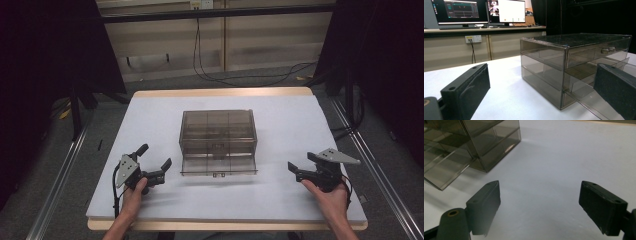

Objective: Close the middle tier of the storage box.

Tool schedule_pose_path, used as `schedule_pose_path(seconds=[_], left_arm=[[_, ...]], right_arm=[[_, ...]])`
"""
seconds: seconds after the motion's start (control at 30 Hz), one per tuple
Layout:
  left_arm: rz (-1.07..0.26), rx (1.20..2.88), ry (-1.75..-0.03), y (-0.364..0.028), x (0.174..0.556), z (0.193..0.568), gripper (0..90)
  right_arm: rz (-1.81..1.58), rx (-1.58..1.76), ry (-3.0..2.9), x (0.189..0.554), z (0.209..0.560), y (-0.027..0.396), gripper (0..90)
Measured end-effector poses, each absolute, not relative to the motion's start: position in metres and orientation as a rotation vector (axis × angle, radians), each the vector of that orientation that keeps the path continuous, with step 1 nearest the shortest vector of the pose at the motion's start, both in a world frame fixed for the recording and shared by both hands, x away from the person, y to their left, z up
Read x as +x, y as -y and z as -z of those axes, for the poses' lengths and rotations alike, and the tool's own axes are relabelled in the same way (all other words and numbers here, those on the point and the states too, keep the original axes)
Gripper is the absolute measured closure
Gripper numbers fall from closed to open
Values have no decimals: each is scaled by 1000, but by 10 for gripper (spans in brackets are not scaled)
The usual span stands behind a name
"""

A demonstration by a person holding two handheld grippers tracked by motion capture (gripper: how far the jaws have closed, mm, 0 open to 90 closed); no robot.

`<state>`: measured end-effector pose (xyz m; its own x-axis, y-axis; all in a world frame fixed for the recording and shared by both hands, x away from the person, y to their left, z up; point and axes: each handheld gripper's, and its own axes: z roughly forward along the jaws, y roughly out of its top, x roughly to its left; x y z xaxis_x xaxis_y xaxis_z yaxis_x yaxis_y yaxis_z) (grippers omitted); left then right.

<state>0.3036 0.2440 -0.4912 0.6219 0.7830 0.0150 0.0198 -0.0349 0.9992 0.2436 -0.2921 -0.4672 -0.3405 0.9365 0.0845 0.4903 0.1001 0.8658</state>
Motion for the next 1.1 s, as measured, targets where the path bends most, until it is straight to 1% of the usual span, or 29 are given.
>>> schedule_pose_path(seconds=[0.17, 0.2, 0.23, 0.3, 0.37, 0.47, 0.53, 0.57, 0.6, 0.63, 0.7, 0.77, 0.8, 0.83, 0.87, 0.97, 1.0, 1.1], left_arm=[[-701, 1493, -710, -244, 303, 491, 9], [-701, 1493, -710, -244, 303, 491, 9], [-700, 1490, -713, -244, 304, 491, 9], [-700, 1491, -712, -244, 304, 491, 9], [-701, 1490, -713, -244, 304, 491, 9], [-701, 1493, -711, -244, 303, 491, 9], [-701, 1490, -712, -244, 303, 491, 9], [-701, 1490, -712, -244, 303, 491, 9], [-702, 1490, -713, -244, 303, 491, 9], [-701, 1492, -709, -244, 303, 491, 9], [-701, 1489, -711, -244, 304, 491, 9], [-701, 1489, -711, -244, 304, 491, 9], [-701, 1489, -711, -244, 303, 491, 9], [-701, 1489, -711, -244, 303, 491, 9], [-701, 1489, -710, -244, 304, 491, 9], [-701, 1489, -710, -244, 303, 491, 9], [-703, 1486, -711, -243, 304, 491, 9], [-704, 1486, -712, -243, 304, 491, 9]], right_arm=[[-1183, 1379, -1891, 241, 465, 291, 204], [-1184, 1380, -1901, 240, 466, 287, 249], [-1184, 1380, -1901, 240, 466, 287, 249], [-1209, 1379, -1904, 238, 465, 283, 292], [-1239, 1373, -1911, 236, 464, 280, 354], [-1255, 1350, -1923, 234, 462, 277, 420], [-1281, 1331, -1942, 232, 461, 275, 483], [-1281, 1331, -1942, 232, 461, 275, 483], [-1312, 1322, -1957, 230, 460, 273, 542], [-1312, 1322, -1957, 230, 460, 273, 542], [-1340, 1299, -1987, 229, 459, 270, 602], [-1345, 1288, -2001, 229, 459, 268, 618], [-1364, 1277, -2027, 228, 459, 265, 650], [-1364, 1277, -2027, 228, 459, 265, 650], [-1380, 1262, -2055, 227, 458, 261, 680], [-1387, 1242, -2075, 226, 458, 257, 699], [-1398, 1222, -2098, 225, 458, 253, 729], [-1403, 1204, -2120, 225, 458, 249, 744]])
